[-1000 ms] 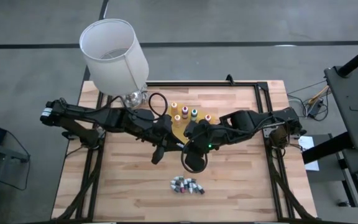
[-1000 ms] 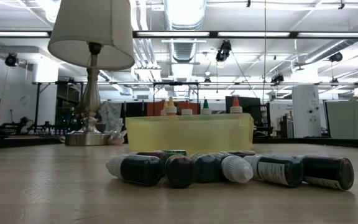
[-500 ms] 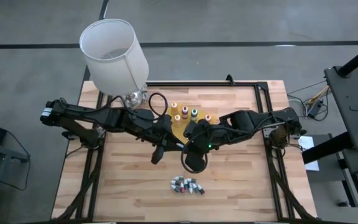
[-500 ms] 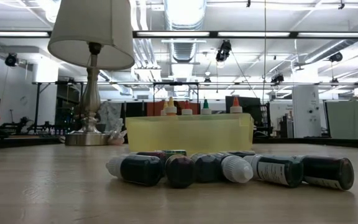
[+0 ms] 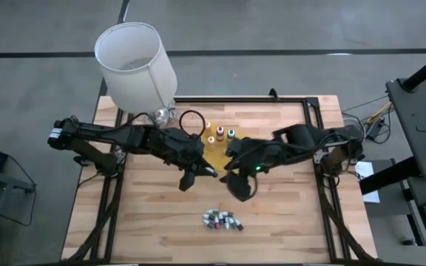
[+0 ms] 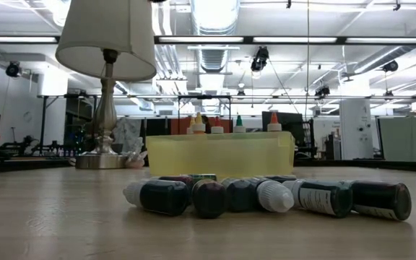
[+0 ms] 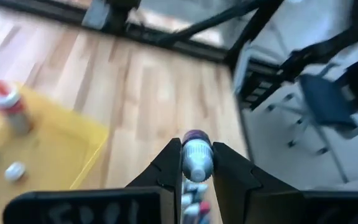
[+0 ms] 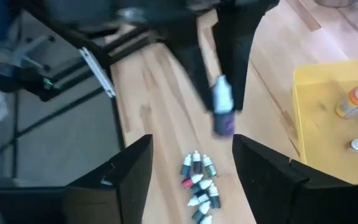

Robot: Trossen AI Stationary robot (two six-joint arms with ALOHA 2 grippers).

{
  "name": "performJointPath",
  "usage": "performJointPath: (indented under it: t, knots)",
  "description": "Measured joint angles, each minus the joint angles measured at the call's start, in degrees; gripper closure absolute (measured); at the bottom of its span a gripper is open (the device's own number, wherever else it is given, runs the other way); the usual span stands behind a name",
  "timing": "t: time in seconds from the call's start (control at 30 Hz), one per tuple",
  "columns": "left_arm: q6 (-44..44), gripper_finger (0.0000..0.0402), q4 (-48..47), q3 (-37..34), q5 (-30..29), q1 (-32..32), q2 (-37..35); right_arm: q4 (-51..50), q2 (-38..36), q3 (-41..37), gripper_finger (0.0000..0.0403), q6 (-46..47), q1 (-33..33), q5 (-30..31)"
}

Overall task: Pick & Place food coloring
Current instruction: Put the small purple food coloring bottle into the yellow bin

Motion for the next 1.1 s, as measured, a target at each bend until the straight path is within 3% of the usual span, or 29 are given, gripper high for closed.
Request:
performJointPath:
  t: [0.3,0.8,1.1]
  knots:
    - [1.93,0.0360,-11.89,0.00,-0.70,6.64,1.30,-3.48,-4.24,1.95,0.0195,0.34,0.04,1.85]
    - [6.41,0.0360,-13.57,0.22,-0.58,10.96,12.11,-10.23,-8.40,1.95,0.0198,-0.16,0.02,8.99]
    - [8.81,0.0360,-20.10,8.80,-3.20,12.54,20.46,-13.89,-9.19,1.95,0.0197,0.06,0.05,9.01]
